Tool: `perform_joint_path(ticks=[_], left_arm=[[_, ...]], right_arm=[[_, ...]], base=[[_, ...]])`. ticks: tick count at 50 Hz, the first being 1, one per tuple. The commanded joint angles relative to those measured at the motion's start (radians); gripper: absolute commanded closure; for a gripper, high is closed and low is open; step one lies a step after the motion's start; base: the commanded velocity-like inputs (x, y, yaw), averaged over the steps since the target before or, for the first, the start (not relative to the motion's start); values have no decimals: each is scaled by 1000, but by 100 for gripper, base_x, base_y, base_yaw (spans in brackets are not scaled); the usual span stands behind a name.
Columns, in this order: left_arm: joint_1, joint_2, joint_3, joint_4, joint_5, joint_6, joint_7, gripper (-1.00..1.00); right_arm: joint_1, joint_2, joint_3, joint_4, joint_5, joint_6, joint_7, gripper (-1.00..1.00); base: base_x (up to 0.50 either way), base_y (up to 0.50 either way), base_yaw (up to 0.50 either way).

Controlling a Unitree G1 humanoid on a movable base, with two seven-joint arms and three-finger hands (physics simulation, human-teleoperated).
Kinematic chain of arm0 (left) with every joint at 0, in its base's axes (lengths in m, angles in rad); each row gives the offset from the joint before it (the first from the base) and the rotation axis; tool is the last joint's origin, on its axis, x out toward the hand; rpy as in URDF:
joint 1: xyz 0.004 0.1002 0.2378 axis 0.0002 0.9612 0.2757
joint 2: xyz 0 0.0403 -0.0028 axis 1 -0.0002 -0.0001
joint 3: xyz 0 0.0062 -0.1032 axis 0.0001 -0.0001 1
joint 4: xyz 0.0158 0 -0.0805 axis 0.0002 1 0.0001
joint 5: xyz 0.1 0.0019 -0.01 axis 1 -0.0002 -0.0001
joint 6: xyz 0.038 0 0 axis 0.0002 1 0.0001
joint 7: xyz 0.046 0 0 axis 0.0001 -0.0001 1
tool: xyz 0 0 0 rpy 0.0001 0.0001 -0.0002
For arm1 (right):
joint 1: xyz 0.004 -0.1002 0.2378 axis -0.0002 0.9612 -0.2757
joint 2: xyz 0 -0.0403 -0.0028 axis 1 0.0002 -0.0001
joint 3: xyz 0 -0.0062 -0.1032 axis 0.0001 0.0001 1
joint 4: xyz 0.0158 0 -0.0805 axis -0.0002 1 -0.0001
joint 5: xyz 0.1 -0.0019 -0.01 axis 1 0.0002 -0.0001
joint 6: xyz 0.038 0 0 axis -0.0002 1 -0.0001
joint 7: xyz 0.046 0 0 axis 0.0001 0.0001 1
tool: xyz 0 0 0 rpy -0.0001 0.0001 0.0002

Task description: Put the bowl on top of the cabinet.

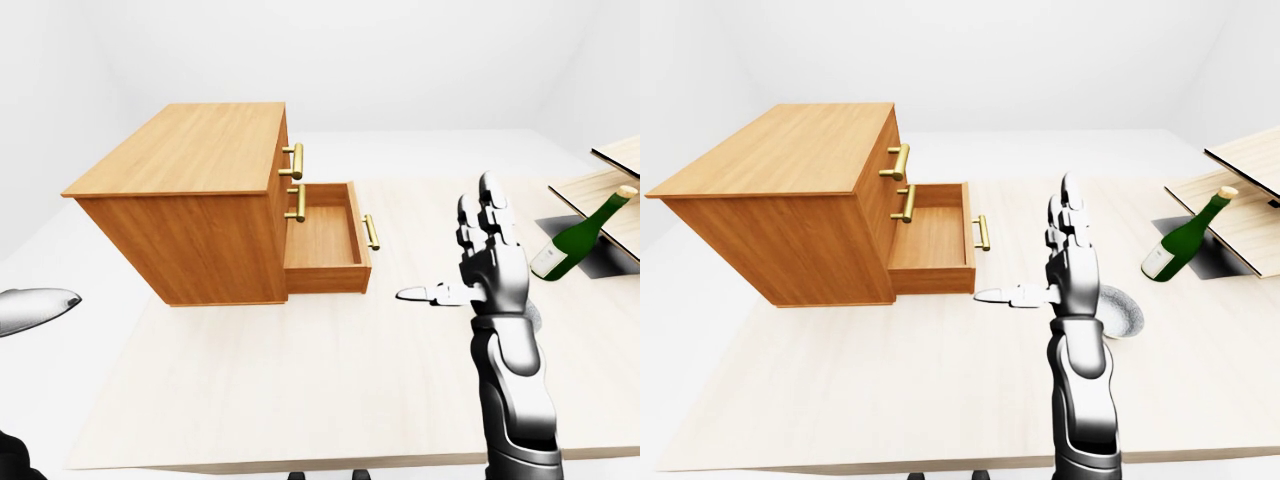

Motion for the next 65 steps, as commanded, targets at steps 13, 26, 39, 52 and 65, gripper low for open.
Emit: perform_joint_path(ticks=[13,26,39,52,65], left_arm=[[-1,9,10,1,-13,0,7,-100],[2,7,6,0,-8,0,7,-100],[0,9,12,-2,-12,0,8,-100],[0,9,10,5,-5,0,5,-100],[2,3,4,7,15,0,-3,-100]], right_arm=[[-111,-78,-67,28,-47,0,4,-100],[-144,-143,-117,73,-163,0,74,-100],[-133,-174,-147,122,-262,0,111,-100],[-97,-194,-166,123,-399,0,178,-100],[-69,-204,-200,172,-461,0,204,-100]], base=[[0,0,0],[0,0,0],[0,0,0],[0,0,0],[0,0,0]])
